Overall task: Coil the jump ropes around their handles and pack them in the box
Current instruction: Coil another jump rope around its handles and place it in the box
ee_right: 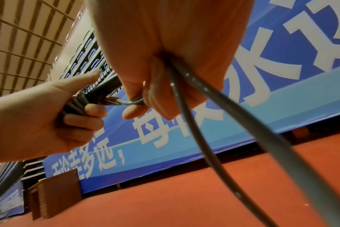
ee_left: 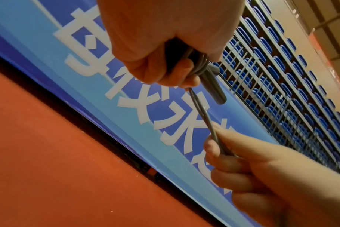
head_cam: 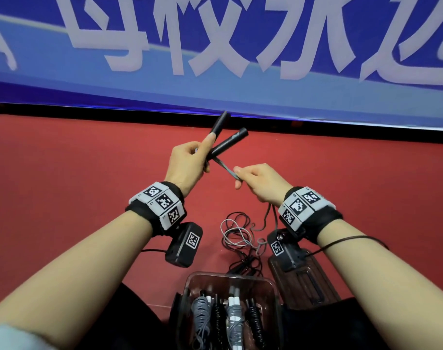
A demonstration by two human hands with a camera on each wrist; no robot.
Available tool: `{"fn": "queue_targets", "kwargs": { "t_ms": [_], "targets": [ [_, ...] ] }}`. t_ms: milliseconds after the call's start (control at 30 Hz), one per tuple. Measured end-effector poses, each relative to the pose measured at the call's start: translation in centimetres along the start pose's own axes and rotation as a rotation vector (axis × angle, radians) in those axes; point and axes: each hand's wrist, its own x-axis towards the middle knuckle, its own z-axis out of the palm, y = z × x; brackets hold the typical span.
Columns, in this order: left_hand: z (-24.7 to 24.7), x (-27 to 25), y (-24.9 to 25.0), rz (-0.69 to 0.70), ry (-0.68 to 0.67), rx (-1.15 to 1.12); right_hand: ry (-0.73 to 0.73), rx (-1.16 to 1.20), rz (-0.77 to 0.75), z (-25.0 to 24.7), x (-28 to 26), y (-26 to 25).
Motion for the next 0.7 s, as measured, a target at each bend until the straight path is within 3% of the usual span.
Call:
{"fn": "queue_targets", "kwargs": {
  "t_ms": [100,333,500,700],
  "targets": [
    [-0.5,0.4,-0.5,-0.040,0.048,0.007,0.009,-0.069,-0.062,0.2,-0.3,-0.9],
    [-0.7,0.4,-3.1,-0.213,0.057,0.595,-0.076,-0.226,-0.205,1.4,-1.3,-2.8],
    [-1.5,0.5,-3.4,-0.148,0.038,0.815,-0.058,-0.228,-0.194,0.6,-1.2,-2.6],
    [-1.7,0.4,-4.0,-0.088,-0.087,1.030,-0.055,-0.212,-0.205,1.0,-1.2,-2.7]
  ]
}}
